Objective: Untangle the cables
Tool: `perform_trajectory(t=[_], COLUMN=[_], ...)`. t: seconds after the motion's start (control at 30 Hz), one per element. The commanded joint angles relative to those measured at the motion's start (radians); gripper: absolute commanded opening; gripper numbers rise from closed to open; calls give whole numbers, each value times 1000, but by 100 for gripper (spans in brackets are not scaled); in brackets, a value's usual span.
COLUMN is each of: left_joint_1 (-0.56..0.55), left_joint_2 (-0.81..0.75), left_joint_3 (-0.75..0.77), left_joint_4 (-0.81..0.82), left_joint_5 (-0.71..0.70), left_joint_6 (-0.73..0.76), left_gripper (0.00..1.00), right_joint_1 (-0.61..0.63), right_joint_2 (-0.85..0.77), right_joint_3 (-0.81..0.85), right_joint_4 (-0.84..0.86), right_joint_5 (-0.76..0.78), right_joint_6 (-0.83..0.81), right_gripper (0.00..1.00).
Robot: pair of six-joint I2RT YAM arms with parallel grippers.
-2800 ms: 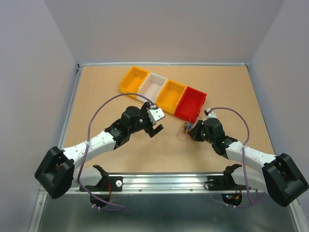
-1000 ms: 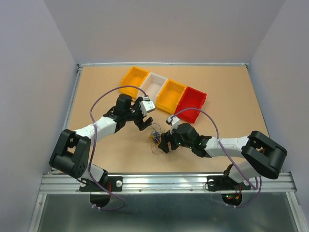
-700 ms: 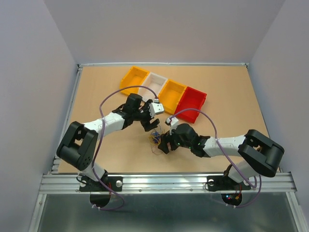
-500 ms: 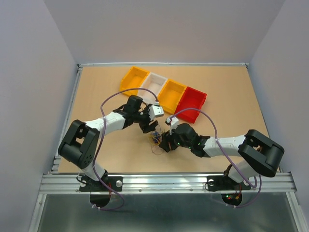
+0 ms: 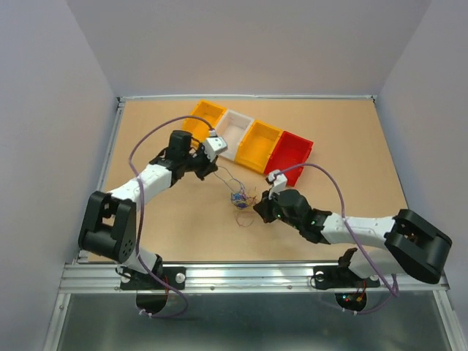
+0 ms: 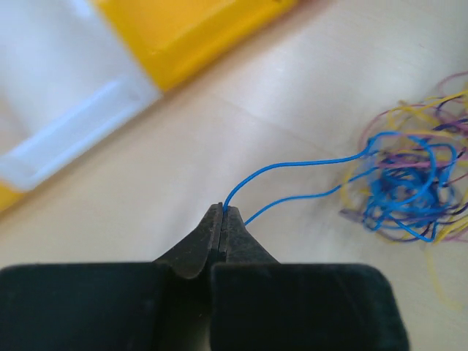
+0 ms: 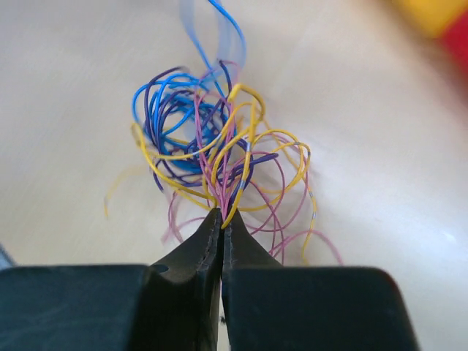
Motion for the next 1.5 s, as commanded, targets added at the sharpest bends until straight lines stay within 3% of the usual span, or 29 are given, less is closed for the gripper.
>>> perform_trajectory(t=[0.0,0.2,0.27,0.43,0.5,0.53,0.57,0.6,0.67,0.73,0.9,1.03,1.2,1.33,1.47], left_joint_1=[107,219,230,232,234,234,232,232,224,174,94,53,28,4,-10], left_joint_2=[-168,-357,-388,-438,-458,-474,-481,-492,-530,-562,-593,-610,-616,-616,-633], left_joint_3=[11,-58,-61,-81,-77,-74,-71,-66,-57,-49,-29,-2,34,83,139], left_joint_4=[105,239,233,239,235,221,201,178,114,64,15,-24,-46,-91,-120], left_joint_5=[-8,-177,-176,-212,-217,-200,-159,-110,37,68,31,21,-12,-16,-27], left_joint_6=[-133,-284,-289,-296,-295,-287,-272,-225,-178,-132,-111,-115,-132,-125,-135], left_gripper=[0,0,0,0,0,0,0,0,0,0,0,0,0,0,0], right_joint_1=[-2,-3,-2,-2,-2,-2,-3,-3,-2,-3,-2,-2,-2,-3,-3], right_joint_2=[-127,-504,-666,-852,-850,-841,-829,-815,-755,-673,-392,-165,25,154,269], right_joint_3=[-76,-203,-237,-291,-287,-282,-274,-267,-251,-244,-94,51,187,288,367], right_joint_4=[-10,-147,-170,-245,-245,-245,-243,-231,-179,-2,129,209,353,399,484], right_joint_5=[339,634,664,676,655,641,621,604,509,375,106,7,-63,-19,15], right_joint_6=[107,224,239,235,225,206,193,179,88,-7,-167,-271,-325,-347,-353], right_gripper=[1,1,1,1,22,42,79,88,95,96,96,96,96,95,85])
